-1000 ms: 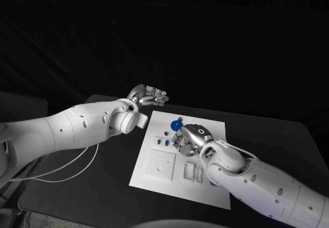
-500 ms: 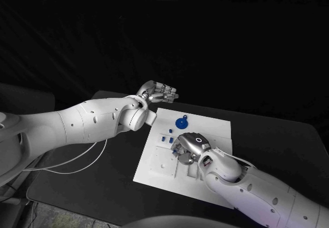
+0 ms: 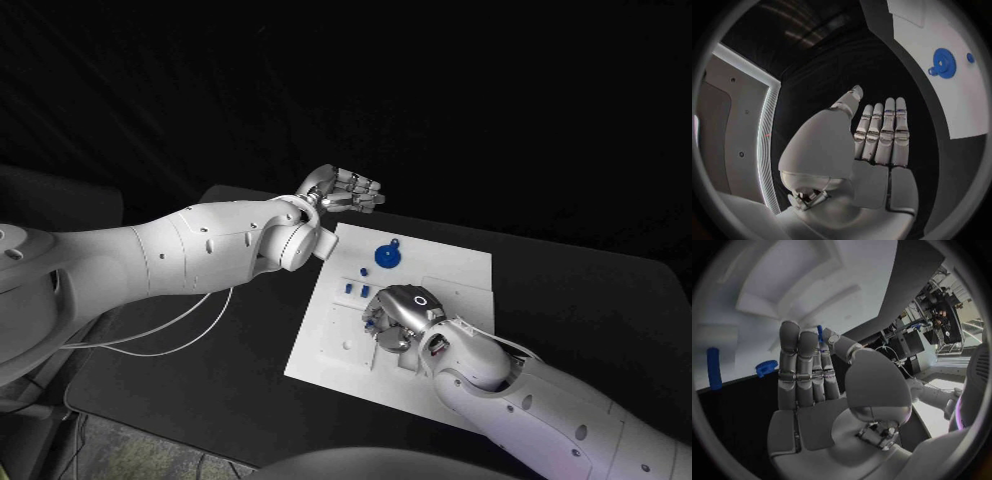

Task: Assemble the parts on the task board

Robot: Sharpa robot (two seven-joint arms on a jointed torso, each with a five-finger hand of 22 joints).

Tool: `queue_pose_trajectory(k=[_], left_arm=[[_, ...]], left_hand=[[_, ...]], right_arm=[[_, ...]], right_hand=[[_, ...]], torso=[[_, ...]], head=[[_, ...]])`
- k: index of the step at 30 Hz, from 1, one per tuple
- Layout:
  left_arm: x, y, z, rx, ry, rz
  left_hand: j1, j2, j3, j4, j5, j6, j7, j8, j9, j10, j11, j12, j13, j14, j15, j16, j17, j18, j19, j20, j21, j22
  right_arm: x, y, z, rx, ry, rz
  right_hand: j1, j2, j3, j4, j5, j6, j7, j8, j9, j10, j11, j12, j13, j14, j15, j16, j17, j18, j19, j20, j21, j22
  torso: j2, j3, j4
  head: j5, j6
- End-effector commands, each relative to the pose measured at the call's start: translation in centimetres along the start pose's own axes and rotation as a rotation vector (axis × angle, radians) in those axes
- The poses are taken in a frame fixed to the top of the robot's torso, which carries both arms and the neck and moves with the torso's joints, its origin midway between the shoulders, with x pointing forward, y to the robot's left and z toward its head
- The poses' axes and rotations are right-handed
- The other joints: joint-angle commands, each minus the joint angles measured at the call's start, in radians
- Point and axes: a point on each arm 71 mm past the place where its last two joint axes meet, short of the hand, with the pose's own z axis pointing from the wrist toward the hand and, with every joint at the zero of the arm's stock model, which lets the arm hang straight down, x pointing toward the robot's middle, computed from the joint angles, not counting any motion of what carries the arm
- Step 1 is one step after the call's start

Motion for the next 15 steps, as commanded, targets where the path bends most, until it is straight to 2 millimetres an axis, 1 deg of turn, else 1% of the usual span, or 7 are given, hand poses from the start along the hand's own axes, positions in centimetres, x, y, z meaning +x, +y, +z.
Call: queue_pose_trajectory(k=[1,6,10,15], left_arm=[[0.14,-0.27,0.04,0.02,0.003,0.006],[0.09,-0.24,0.04,0.018,0.003,0.006],[-0.01,-0.2,0.04,0.016,0.003,0.006],[-0.04,-0.18,0.05,0.016,0.003,0.006]], left_hand=[[-0.003,0.01,-0.001,-0.008,-0.001,0.005,0.0,0.003,0.0,-0.006,0.001,0.0,0.0,-0.009,0.0,-0.004,0.0,0.004,0.002,0.006,0.006,-0.002],[-0.003,0.01,-0.001,-0.008,-0.001,0.005,0.0,0.003,0.0,-0.006,0.001,0.0,0.0,-0.009,0.0,-0.004,0.0,0.004,0.002,0.006,0.006,-0.002],[-0.005,0.01,-0.002,-0.007,-0.001,0.004,0.001,0.003,0.0,-0.007,0.002,0.0,0.0,-0.01,0.0,-0.004,0.0,0.004,0.002,0.006,0.006,-0.003],[-0.005,0.01,-0.002,-0.007,-0.001,0.004,0.001,0.003,0.0,-0.007,0.002,0.0,0.0,-0.01,0.0,-0.004,0.0,0.004,0.002,0.006,0.006,-0.003]], right_arm=[[0.3,0.13,-0.14,-0.007,0.011,-0.013],[0.46,0.2,-0.29,-0.008,0.016,-0.012],[0.59,0.28,-0.44,-0.008,0.02,-0.011],[0.7,0.3,-0.5,-0.006,0.022,-0.011]], right_hand=[[-0.003,0.009,0.001,-0.006,0.003,0.007,-0.003,0.004,0.002,0.004,0.001,0.005,0.001,-0.001,-0.005,0.006,-0.001,0.017,0.008,0.0,-0.006,0.001],[-0.003,0.01,0.002,-0.007,0.004,0.007,-0.002,0.004,0.002,0.004,0.001,0.005,0.001,-0.002,-0.005,0.007,-0.002,0.017,0.009,0.0,-0.011,0.011],[-0.004,0.01,0.002,-0.007,0.004,0.007,-0.003,0.004,0.002,0.004,0.001,0.005,0.001,-0.002,-0.005,0.007,-0.003,0.017,0.01,0.0,-0.011,0.014],[-0.004,0.01,0.002,-0.007,0.004,0.007,-0.003,0.004,0.002,0.004,0.001,0.005,0.001,-0.002,-0.005,0.007,-0.003,0.017,0.01,0.0,-0.011,0.014]], torso=[[0.0,0.0,0.0003],[0.0,-0.0001,0.0011],[0.0,-0.0008,-0.001],[0.0,0.0003,0.0007]], head=[[0.002,-0.004],[0.003,-0.007],[0.0,-0.005],[-0.001,-0.008]])
